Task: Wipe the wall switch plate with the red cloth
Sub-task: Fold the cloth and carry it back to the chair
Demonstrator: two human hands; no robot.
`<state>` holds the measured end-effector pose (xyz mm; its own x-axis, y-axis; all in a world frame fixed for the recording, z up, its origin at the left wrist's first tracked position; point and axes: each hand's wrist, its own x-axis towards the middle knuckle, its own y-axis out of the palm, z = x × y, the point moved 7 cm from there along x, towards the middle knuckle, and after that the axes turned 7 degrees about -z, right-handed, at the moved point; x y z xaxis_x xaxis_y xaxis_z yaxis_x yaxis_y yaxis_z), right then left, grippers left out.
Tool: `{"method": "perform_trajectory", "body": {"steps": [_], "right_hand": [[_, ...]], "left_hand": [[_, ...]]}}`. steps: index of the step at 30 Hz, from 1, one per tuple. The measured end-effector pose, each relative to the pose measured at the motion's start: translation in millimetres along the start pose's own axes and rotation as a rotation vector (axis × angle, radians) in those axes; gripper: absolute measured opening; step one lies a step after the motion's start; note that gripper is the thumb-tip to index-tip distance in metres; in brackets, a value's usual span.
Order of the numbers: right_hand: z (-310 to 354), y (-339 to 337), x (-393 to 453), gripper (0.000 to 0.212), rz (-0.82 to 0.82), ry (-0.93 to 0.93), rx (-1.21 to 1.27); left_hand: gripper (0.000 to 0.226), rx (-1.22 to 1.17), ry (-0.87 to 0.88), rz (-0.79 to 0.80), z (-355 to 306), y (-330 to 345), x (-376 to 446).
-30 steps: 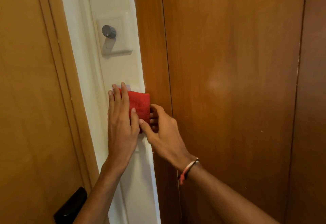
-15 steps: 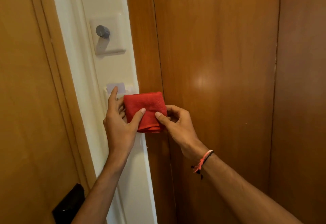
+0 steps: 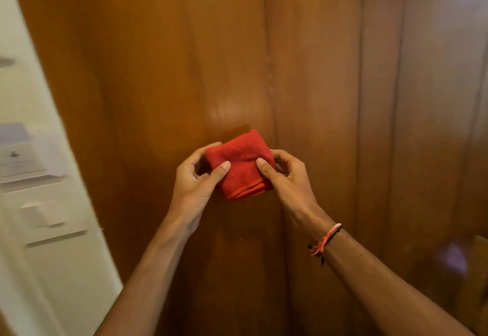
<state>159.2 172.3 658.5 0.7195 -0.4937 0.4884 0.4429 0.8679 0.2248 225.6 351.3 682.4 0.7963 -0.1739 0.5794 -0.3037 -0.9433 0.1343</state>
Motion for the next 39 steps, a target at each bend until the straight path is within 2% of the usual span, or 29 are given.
{"method": "perform_trajectory", "body": {"steps": [4,8,12,15,19,22,26,30,33,36,39], "right_hand": [[-3.3,-82.2,-0.8,0.009,-0.120,-0.055,-0.176],[-12.7,-164.2,-13.3,0.012,-0.236,-0.034,-0.302],[-27.1,-237.5,-32.5,0.006,-0.336,0.069,-0.299],[-39.2,-294.9,-54.4,0.010,-0.417,0.160,-0.328],[-60.8,-355.3,-82.9,0.027,-0.460,0.307,-0.383],[-88.6,-396.0,-107.0,0.021,-0.482,0.426,-0.402],[-135.8,-445.7,-144.3,0.027,-0.545,0.571,-0.453],[-194.8,-485.3,-190.5,0.014,-0.576,0.758,-0.487],[-237.3,-504.3,-226.1,0.016,-0.540,0.872,-0.513],[-291.7,-523.8,-266.8,0.035,-0.544,1.023,-0.523],[-340.7,-541.3,-306.4,0.031,-0.557,1.167,-0.556]], "left_hand": [[0.040,-0.025,-0.050,0.109,35.0,73.8,-7.8],[0.031,-0.055,-0.111,0.232,70.0,152.3,-25.4],[0.027,-0.110,-0.200,0.352,105.0,225.3,-51.6],[0.027,-0.147,-0.268,0.435,134.7,276.9,-78.2],[0.031,-0.166,-0.355,0.546,180.2,331.6,-117.7],[0.035,-0.146,-0.427,0.629,221.2,362.4,-151.0],[0.047,-0.071,-0.571,0.760,282.0,390.0,-200.0],[0.076,0.028,-0.817,0.886,348.9,399.7,-257.7],[0.069,0.119,-0.949,0.894,392.6,396.9,-300.3],[0.067,0.216,-1.108,0.870,440.9,389.0,-351.0],[0.060,0.257,-1.165,0.865,482.6,385.0,-395.8]]}}
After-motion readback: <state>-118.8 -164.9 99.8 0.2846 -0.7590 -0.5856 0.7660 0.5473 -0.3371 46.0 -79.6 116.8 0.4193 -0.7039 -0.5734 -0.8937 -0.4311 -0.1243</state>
